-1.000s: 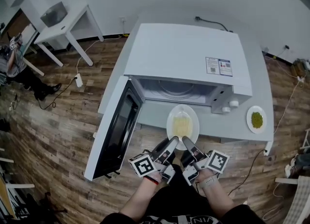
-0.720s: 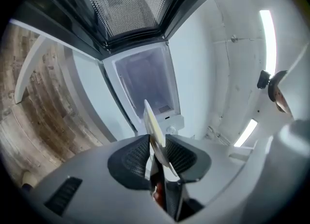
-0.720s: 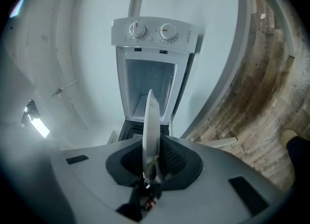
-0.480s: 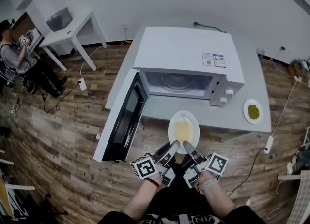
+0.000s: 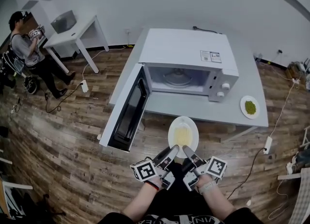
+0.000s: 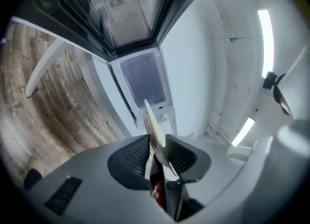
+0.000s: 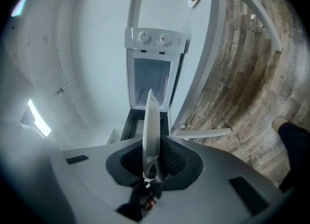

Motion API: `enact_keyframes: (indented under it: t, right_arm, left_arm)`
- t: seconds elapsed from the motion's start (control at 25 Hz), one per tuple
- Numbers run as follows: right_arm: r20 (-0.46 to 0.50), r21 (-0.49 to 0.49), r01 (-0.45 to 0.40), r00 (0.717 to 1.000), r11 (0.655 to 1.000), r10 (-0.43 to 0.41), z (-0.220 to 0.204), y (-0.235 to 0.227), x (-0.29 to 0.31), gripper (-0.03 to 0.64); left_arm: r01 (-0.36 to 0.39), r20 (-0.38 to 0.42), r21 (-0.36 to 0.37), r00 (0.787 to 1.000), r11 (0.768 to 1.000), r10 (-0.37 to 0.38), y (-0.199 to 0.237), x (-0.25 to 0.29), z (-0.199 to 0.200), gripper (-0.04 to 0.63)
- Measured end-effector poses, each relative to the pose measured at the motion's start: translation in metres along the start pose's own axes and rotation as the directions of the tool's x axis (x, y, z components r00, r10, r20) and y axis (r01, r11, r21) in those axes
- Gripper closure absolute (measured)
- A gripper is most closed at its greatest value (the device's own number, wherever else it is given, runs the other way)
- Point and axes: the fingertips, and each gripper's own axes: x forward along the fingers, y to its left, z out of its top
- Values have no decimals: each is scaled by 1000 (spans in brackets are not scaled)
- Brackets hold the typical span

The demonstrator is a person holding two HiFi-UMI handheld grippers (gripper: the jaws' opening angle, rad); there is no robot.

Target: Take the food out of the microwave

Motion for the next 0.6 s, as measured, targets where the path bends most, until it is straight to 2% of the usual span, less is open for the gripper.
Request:
enact_keyframes:
  t: [0.6]
  right_arm:
    - [10, 21, -5, 1000, 1000, 5, -43, -1, -45, 552]
  left_arm:
    - [-5, 0, -18, 1000, 1000, 5, -16, -45, -42, 502]
